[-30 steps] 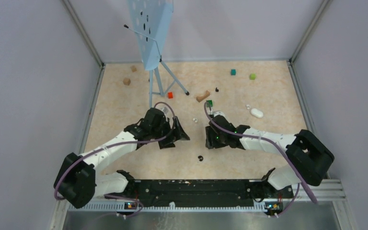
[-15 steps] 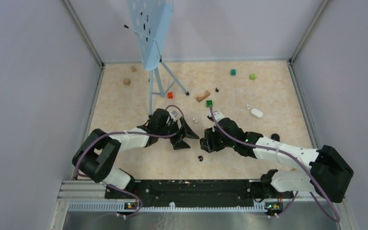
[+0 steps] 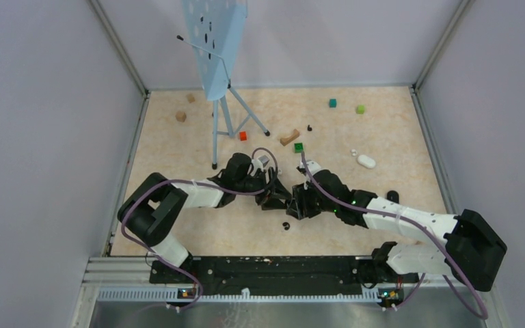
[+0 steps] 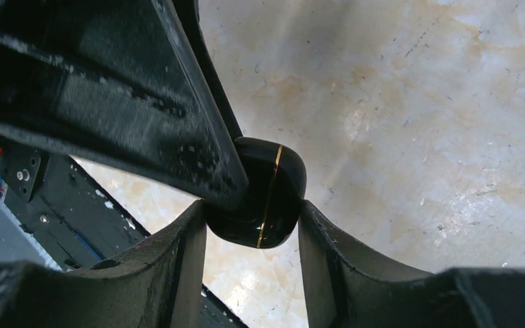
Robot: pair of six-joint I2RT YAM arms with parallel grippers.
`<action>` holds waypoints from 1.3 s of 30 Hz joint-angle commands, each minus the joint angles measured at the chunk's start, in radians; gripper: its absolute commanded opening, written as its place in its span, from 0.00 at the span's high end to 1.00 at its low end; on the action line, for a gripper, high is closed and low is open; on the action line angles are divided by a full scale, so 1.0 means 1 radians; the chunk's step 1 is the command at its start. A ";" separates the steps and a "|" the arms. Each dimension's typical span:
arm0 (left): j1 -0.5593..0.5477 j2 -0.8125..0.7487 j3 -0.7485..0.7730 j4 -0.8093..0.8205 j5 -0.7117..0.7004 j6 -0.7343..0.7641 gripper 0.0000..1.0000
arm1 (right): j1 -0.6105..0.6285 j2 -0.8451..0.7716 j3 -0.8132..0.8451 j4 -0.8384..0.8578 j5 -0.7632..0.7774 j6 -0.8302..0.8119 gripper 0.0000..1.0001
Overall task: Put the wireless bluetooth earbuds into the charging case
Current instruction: Pass from the right arm to the left
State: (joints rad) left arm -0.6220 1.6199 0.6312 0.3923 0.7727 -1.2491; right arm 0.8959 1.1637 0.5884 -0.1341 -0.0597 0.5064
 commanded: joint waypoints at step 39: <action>0.044 -0.174 0.187 0.105 0.409 0.350 1.00 | -0.312 -0.331 -0.163 0.414 -0.391 0.457 0.08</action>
State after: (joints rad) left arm -0.5777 1.5253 0.7750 0.4061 1.1118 -0.9207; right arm 0.6121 0.8215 0.4694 0.0723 -0.3256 0.8265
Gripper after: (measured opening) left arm 0.271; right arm 0.923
